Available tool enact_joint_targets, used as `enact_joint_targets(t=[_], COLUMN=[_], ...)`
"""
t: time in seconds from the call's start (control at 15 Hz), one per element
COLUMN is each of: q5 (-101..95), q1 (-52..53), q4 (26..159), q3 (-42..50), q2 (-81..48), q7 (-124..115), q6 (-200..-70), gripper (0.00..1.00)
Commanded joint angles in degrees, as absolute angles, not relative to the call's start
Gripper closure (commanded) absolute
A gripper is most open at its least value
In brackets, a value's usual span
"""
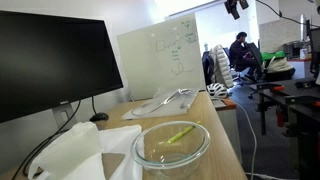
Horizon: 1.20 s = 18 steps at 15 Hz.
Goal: Place the yellow pen inside the glass bowl
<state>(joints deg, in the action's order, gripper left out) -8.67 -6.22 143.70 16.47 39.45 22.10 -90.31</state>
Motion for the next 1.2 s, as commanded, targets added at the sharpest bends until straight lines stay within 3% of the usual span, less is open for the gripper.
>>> enact_joint_targets(t=[0.0,0.2,0.53,0.87,1.13], q5=[-8.60,-8.38,-6.01,-5.50,-11.16], q1=[-6.33,-5.85,0.80,9.23,10.38], q4=[143.63,143.98,147.27,148.07,144.75], q3=[16.36,16.29,13.56,6.19,-0.65], q2=[39.41,39.46,33.26,18.87,5.58], q7=[22.15,22.61,25.22,28.61,28.40], q6=[-90.25,-91.26,-106.18,-126.70,-135.11], gripper=[0.00,0.00,0.00,0.00,0.00])
